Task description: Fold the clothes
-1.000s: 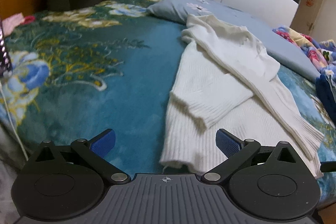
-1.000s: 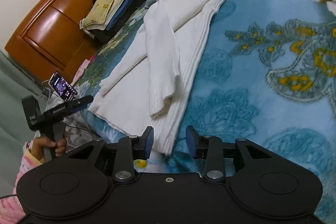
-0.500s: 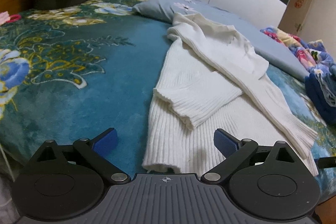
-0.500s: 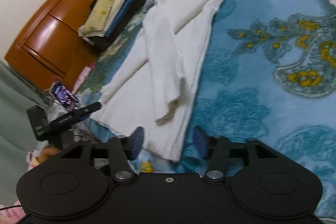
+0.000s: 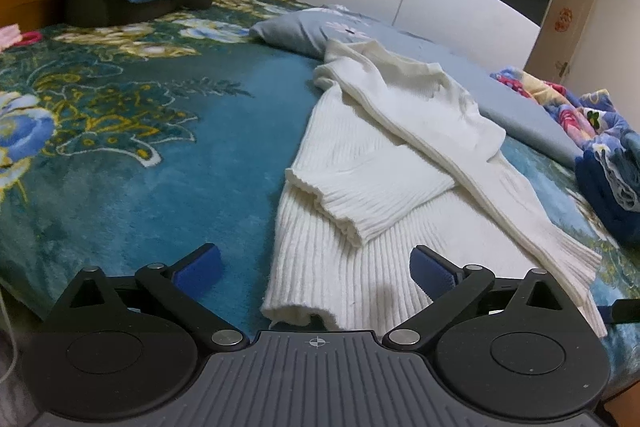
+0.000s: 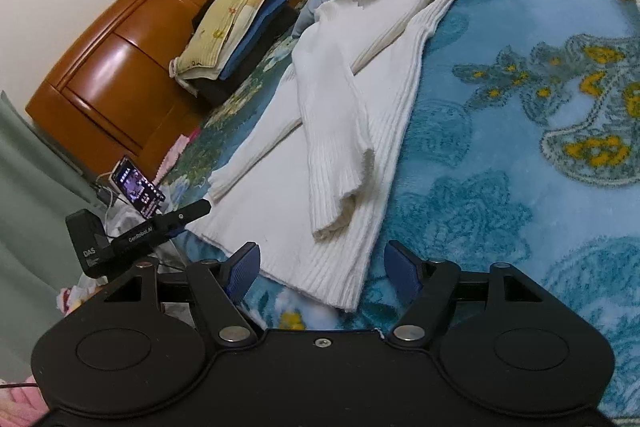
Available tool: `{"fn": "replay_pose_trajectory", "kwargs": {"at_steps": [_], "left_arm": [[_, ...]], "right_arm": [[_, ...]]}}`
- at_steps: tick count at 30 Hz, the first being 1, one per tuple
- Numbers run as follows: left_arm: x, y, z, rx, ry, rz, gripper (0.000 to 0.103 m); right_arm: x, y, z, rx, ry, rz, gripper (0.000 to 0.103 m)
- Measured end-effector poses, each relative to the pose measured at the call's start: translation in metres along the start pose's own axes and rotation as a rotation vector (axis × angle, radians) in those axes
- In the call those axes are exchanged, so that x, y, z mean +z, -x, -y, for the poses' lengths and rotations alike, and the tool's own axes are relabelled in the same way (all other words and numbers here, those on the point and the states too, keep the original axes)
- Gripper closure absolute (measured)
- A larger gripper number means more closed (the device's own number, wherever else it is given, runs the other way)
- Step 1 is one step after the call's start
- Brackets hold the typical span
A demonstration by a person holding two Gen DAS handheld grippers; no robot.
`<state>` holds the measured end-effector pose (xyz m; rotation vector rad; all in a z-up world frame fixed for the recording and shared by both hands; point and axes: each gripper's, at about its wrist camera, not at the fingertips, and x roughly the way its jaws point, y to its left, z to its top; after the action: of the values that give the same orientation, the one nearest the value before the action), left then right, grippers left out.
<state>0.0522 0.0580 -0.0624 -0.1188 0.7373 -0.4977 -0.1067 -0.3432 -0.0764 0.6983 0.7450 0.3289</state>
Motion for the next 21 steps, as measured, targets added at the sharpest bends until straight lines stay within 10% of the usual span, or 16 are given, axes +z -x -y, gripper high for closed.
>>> {"fn": "replay_pose_trajectory", "kwargs": {"at_steps": [4, 8, 14, 16, 21], "left_arm": [[0.000, 0.001, 0.001, -0.044, -0.001, -0.023, 0.005], [0.001, 0.001, 0.002, -0.063, 0.005, -0.035, 0.014], [0.002, 0.002, -0.006, -0.076, 0.084, -0.036, 0.049], [0.000, 0.003, -0.013, -0.076, 0.144, -0.035, 0.080], [-0.002, 0.010, -0.016, -0.091, 0.214, -0.016, 0.092]], "right_arm": [[-0.001, 0.001, 0.004, 0.016, -0.025, 0.009, 0.038], [-0.003, -0.002, 0.012, 0.029, -0.092, 0.016, 0.065], [-0.008, -0.018, 0.025, 0.091, -0.207, -0.007, 0.088], [-0.009, -0.021, 0.026, 0.098, -0.229, -0.002, 0.091], [-0.010, -0.006, 0.031, 0.140, -0.273, 0.054, 0.093]]}}
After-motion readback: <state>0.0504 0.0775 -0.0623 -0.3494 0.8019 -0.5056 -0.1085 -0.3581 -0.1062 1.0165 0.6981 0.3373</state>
